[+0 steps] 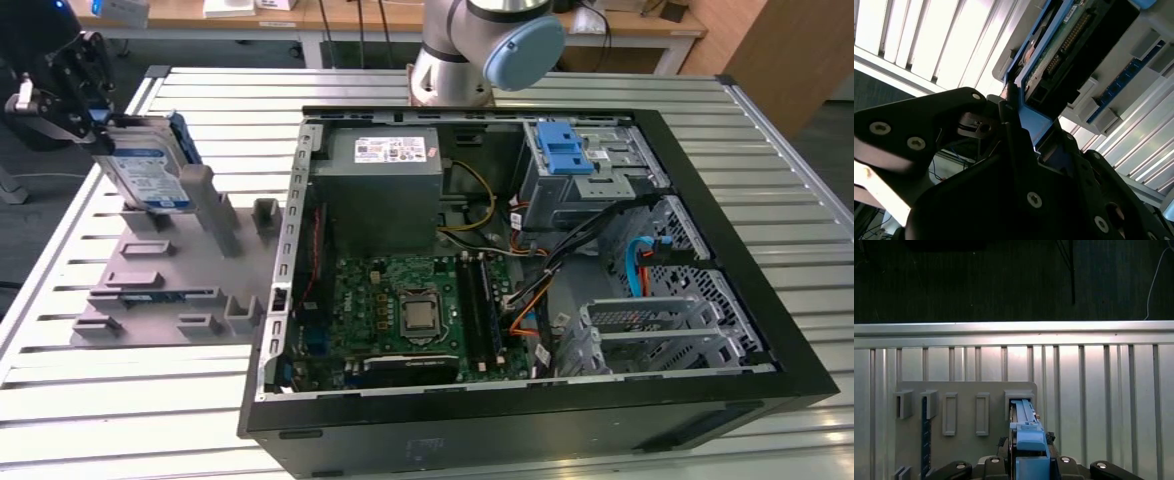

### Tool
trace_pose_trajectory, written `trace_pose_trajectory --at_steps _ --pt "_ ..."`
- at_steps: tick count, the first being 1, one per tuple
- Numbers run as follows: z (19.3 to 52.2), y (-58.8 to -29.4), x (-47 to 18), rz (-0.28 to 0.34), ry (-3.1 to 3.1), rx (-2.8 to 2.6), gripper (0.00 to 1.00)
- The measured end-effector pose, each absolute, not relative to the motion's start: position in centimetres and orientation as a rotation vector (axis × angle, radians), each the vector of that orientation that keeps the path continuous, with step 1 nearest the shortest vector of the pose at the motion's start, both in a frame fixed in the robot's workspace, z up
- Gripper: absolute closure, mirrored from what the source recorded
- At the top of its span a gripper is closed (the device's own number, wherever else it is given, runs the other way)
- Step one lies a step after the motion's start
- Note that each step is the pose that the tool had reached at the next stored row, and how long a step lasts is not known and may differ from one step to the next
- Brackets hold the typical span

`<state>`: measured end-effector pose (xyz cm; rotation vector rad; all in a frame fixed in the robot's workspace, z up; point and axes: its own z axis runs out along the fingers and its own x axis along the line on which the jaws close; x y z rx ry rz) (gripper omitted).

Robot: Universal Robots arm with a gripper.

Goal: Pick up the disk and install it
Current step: 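Pick up the disk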

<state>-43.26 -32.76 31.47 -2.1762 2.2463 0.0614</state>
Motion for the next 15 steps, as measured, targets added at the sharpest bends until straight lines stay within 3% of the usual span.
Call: trace_pose_trajectory --at_steps 15 --pt "31.95 -32.76 -43.26 0.061 2.246 -2.176 0.64"
